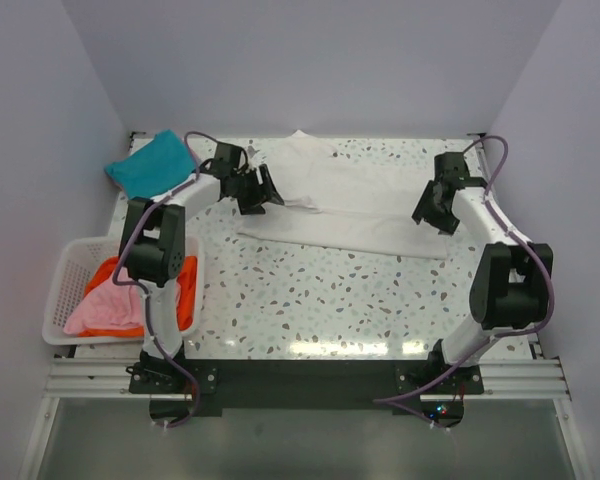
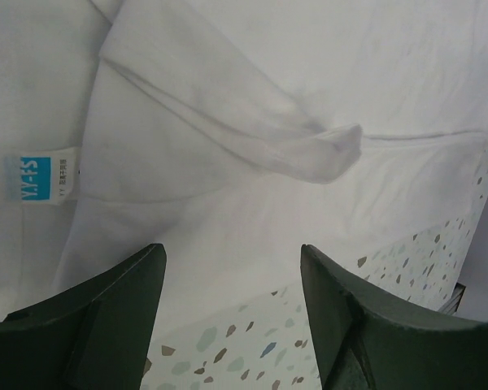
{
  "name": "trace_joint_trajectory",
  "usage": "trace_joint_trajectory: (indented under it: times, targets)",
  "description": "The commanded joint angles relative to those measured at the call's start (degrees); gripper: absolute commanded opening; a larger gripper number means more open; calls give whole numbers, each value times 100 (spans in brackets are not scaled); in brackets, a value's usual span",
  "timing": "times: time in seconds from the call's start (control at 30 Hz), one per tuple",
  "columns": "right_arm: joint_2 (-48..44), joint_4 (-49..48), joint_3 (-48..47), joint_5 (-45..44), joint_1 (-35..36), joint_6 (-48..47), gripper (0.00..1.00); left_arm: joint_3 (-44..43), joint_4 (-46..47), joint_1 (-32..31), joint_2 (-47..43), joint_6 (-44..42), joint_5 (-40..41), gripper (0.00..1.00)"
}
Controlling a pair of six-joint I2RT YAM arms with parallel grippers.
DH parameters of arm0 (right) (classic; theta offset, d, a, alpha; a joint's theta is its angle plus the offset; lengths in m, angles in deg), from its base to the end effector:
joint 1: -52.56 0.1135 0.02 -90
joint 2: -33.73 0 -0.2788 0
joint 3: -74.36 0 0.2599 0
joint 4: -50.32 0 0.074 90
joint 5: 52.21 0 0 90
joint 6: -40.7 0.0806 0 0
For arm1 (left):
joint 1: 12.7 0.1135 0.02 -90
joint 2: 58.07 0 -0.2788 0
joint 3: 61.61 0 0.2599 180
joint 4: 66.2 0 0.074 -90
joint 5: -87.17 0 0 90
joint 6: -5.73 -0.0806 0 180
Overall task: Fold and stack the t-shirts
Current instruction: Fold the tshirt
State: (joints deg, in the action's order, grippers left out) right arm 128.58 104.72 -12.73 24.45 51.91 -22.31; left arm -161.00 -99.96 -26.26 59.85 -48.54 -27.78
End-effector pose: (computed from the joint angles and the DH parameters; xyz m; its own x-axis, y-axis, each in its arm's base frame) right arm 0.3720 -0.0228 0.2214 -0.7340 0.4499 -0.5087 0.5071 0.8613 0.0301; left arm 0.4654 -0.1472 0.1609 -0.8949 -0.3288 -0.3017 -0.0729 0.7747 -0.6281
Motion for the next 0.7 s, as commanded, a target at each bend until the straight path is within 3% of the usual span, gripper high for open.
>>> trace_joint_trajectory:
  times: [0.0,0.67]
  targets:
    - [-10,-484,359,525,21,140,61,263,362,-41,-306,-197,-2,72]
    - [780,-1206,1282,482,21,-202,61,1713,520,-41,-631,-1199,552,77]
